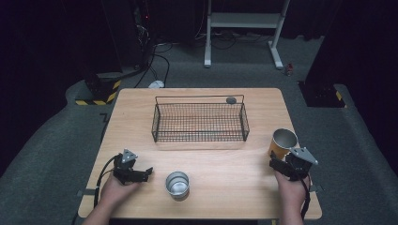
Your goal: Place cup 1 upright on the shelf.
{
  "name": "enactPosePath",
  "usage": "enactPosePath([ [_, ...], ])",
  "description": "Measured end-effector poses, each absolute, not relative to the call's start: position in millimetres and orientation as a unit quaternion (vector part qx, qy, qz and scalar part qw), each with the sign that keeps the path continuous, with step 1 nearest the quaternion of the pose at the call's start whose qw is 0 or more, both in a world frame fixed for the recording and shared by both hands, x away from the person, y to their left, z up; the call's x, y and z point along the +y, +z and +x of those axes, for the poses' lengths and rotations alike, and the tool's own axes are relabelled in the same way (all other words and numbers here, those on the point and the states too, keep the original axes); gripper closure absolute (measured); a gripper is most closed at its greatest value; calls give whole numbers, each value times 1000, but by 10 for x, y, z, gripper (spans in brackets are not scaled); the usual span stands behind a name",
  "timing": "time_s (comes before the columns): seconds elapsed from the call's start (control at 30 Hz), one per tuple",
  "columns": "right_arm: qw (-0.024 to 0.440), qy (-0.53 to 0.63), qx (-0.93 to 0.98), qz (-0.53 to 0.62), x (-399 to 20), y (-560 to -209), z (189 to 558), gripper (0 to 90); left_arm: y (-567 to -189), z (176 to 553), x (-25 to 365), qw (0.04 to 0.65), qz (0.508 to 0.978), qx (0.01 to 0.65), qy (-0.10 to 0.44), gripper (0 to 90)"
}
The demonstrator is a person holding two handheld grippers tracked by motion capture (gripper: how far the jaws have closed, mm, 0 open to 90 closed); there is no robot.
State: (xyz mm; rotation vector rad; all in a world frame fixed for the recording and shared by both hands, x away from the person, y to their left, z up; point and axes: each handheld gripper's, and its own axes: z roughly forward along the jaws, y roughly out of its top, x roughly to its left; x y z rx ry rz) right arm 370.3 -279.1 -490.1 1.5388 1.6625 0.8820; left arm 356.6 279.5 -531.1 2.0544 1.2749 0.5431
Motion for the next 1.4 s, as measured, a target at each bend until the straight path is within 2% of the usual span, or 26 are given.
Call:
enactPosePath([
  [0.67, 347, 372, 633, 583, -2777, -4862, 3948, 94, -5311, 3566, 2795, 326, 784, 486, 207, 0],
  [1.4, 356, 388, 629, 572, -2796, -4827, 3899, 141, -5311, 3566, 2795, 326, 784, 486, 207, 0],
])
